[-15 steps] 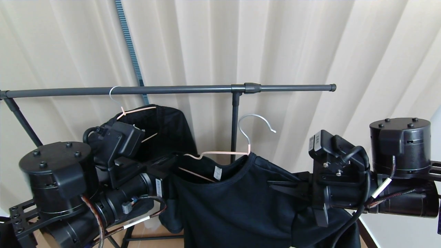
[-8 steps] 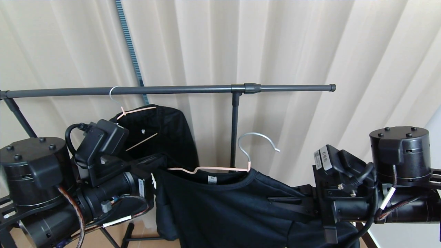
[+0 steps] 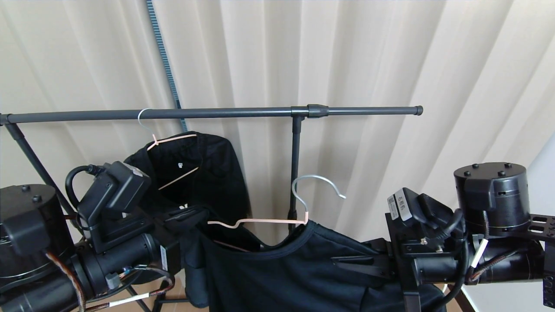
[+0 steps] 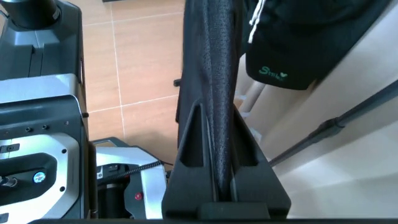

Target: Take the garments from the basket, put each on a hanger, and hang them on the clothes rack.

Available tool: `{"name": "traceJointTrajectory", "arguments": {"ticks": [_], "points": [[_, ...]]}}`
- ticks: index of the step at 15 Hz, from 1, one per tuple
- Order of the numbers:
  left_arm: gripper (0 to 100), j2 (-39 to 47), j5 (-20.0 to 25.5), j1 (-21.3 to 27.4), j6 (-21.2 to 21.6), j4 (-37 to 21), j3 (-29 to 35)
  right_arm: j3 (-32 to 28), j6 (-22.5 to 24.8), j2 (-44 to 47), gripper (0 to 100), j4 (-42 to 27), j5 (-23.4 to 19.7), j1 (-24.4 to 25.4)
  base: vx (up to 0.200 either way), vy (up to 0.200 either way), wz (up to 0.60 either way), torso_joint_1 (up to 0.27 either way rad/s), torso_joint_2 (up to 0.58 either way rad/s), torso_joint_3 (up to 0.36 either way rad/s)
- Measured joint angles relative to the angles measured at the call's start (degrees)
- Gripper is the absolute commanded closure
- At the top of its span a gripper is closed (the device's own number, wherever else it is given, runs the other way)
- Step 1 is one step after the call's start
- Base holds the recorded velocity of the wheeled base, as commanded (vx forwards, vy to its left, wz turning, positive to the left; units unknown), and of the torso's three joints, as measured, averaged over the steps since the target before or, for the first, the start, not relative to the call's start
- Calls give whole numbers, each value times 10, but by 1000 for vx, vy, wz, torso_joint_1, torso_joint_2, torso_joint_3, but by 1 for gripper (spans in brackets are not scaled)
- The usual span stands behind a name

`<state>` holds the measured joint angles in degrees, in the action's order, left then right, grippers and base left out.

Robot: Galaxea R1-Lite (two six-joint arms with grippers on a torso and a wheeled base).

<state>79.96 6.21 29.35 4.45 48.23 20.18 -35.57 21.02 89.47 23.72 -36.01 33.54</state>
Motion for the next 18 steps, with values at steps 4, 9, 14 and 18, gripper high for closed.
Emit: {"name": "traceJointTrajectory", "arguments": {"ticks": [4,9,14,18], "points": [[100,-11,-5,44,-4,0,-8,3,-10,23,100,48,3,2,0,0,0,0,0,0],[100,-14,-16,80,-32,1,-6,9,-15,37,100,55,5,14,0,0,0,0,0,0],[100,-14,-40,121,-52,0,-2,10,-15,59,100,74,6,28,0,0,0,0,0,0],[100,-14,-79,168,-66,1,5,16,-25,83,100,121,6,33,0,0,0,0,0,0]]}}
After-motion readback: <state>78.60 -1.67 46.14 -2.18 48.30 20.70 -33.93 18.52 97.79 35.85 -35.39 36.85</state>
